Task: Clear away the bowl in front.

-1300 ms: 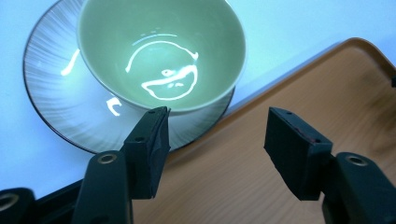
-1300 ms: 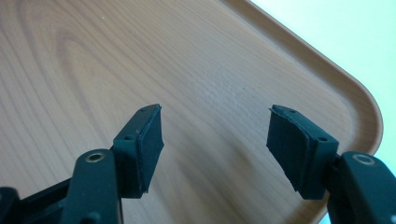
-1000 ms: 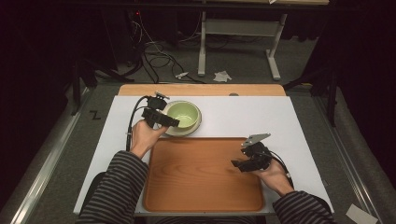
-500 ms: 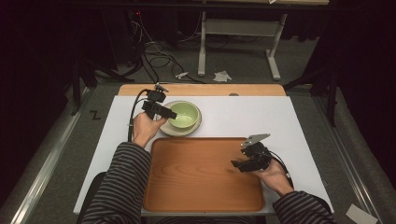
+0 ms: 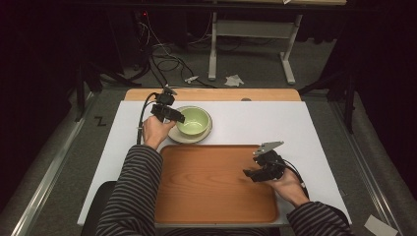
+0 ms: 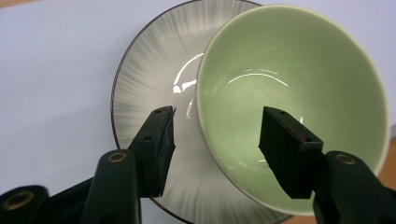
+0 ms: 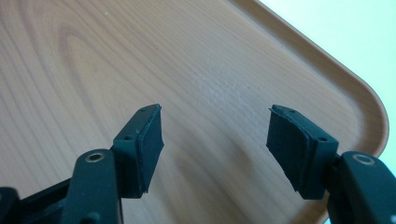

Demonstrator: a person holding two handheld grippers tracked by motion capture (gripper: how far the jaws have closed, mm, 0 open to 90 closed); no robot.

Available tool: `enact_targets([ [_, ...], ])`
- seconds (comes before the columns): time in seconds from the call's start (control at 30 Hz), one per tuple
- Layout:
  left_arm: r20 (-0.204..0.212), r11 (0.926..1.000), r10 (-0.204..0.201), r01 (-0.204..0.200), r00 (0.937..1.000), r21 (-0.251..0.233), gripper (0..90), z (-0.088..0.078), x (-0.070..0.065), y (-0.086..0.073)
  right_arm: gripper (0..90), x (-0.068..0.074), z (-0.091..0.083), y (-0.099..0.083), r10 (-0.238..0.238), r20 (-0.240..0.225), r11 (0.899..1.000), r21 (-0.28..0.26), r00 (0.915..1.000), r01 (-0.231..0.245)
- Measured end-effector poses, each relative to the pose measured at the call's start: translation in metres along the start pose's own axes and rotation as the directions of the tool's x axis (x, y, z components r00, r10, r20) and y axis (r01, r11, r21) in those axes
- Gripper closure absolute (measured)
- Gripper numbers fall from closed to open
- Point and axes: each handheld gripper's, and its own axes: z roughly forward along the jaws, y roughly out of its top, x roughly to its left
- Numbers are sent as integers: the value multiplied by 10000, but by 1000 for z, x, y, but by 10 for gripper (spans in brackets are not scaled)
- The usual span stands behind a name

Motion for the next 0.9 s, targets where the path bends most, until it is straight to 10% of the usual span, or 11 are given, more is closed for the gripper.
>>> enact_targets([
  [0.9, 851, 9895, -1439, 1426, 9859, 219, 748, 27, 18, 3, 372, 1, 0, 0, -65, 44, 10000, 15, 10000, 64],
])
